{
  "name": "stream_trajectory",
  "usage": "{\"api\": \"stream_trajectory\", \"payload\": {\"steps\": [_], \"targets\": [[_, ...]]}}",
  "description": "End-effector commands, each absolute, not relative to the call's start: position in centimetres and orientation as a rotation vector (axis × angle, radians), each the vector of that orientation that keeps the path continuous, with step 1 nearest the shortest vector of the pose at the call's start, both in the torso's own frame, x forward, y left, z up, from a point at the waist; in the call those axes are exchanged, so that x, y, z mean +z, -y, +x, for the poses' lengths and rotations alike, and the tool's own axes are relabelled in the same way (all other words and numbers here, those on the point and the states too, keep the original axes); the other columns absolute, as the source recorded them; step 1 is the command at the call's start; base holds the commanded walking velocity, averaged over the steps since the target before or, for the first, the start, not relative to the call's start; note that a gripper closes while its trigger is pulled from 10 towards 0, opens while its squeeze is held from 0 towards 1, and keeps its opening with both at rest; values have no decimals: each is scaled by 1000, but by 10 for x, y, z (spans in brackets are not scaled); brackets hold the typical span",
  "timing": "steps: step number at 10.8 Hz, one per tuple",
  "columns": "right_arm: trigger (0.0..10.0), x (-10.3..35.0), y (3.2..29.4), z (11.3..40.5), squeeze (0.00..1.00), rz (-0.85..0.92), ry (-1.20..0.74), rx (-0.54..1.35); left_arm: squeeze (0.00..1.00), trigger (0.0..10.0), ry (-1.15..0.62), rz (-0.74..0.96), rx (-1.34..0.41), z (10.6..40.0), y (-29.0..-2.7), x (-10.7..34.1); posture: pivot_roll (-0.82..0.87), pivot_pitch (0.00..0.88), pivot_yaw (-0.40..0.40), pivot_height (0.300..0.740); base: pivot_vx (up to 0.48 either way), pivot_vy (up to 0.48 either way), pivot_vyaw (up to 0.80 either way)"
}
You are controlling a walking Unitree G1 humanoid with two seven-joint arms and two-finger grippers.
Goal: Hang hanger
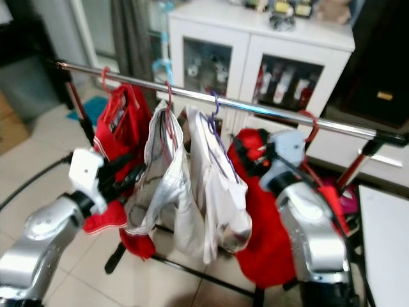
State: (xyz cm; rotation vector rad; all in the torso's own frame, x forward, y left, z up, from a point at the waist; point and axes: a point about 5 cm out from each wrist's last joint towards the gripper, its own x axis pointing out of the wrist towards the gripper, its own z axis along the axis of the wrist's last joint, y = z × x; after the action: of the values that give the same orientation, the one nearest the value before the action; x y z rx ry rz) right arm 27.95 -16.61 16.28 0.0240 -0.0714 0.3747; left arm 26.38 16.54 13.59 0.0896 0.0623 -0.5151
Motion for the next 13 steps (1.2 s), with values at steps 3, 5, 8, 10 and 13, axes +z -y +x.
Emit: {"api": "stream_trajectory", "payload": {"steps": [3, 5, 8, 10, 13], "targets": [[10000, 170, 177, 267, 1000, -30, 60, 462, 0, 10000, -57, 80, -648, 255, -159, 138, 38, 0, -8, 740, 0, 0, 0], [10000, 176, 185, 279, 1000, -70, 26, 424, 0, 10000, -61, 65, -725, 249, -163, 142, 40, 0, -8, 740, 0, 0, 0], [10000, 166, 195, 304, 1000, -143, -132, 346, 0, 10000, -105, 50, -854, 240, -163, 145, 48, 0, -9, 740, 0, 0, 0], [10000, 170, 207, 303, 1000, -99, -182, 347, 0, 10000, -146, 45, -935, 232, -163, 147, 56, 0, -18, 740, 0, 0, 0], [10000, 170, 217, 276, 1000, -86, -241, 540, 0, 10000, -175, 15, -973, 229, -163, 148, 51, 0, -17, 740, 0, 0, 0]]}}
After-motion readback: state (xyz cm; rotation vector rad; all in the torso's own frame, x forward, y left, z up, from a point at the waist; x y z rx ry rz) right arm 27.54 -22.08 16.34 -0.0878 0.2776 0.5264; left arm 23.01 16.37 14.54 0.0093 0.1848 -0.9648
